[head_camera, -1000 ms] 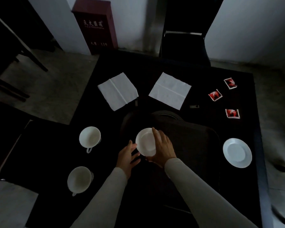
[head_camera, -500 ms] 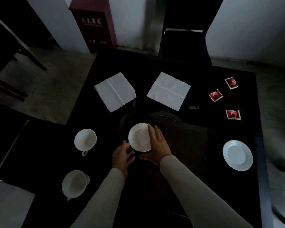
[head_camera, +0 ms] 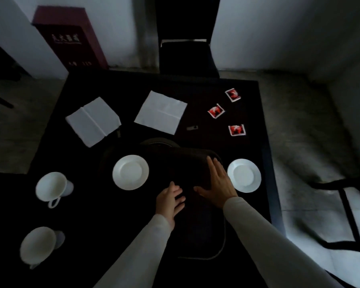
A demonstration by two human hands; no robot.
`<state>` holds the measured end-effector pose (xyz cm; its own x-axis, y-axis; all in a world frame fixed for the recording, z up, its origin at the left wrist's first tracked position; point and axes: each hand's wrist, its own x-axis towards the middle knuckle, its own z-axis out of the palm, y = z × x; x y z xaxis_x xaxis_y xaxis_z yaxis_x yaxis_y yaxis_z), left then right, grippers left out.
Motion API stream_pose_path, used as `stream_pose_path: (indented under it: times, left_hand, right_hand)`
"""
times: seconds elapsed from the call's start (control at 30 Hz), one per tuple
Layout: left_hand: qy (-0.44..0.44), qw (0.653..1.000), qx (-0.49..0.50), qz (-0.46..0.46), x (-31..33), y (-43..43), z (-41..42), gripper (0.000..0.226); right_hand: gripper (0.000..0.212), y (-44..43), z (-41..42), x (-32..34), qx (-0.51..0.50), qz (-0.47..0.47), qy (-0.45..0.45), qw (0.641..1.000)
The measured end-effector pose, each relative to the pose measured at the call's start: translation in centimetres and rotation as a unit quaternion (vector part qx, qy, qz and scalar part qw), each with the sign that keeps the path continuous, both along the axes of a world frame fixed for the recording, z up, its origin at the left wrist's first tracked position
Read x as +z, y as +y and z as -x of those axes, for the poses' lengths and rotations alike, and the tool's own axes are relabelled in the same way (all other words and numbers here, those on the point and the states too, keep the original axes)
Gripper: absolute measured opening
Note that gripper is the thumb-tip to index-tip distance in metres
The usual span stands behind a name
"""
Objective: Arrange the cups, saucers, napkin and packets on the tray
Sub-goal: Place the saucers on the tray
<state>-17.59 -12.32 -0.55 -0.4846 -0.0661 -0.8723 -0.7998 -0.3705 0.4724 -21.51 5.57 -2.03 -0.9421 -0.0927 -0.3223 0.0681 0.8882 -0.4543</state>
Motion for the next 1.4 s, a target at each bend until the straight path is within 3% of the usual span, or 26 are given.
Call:
stream_pose_path:
  times: [0.27, 0.53, 0.9, 1.1, 1.27, 1.4]
  left_hand:
    - [0.020, 0.991, -0.132, -0.021, 1.5, 11.3, 1.5, 0.049]
    - [0.004, 0.986, -0.165, -0.009, 0.8, 17.1, 2.3, 0.054]
    - [-0.001, 0.985, -0.173, 0.017, -0.2, 18.2, 2.6, 0.051]
    - [-0.011, 0.986, -0.166, -0.019, 0.2, 17.4, 2.4, 0.058]
    - [-0.008, 0.988, -0.148, -0.049, 0.1, 15.6, 2.1, 0.046]
    - [0.003, 0.989, -0.137, -0.056, 0.4, 13.3, 1.7, 0.051]
  right_hand:
    - [0.129, 11.0, 0.0, -0.8, -0.040, -0.037, -0.019, 0.998]
    - [0.145, 15.7, 0.1, -2.5, -0.026, -0.044, -0.028, 0.998]
    - [0.150, 16.5, 0.2, -3.2, -0.026, -0.041, -0.037, 0.998]
    - [0.146, 16.0, 0.2, -2.5, -0.036, -0.038, -0.024, 0.998]
    - [0.144, 15.3, -0.2, -1.6, -0.032, -0.031, -0.009, 0.999]
    - [0.144, 13.8, -0.4, -1.0, -0.022, -0.023, 0.002, 0.999]
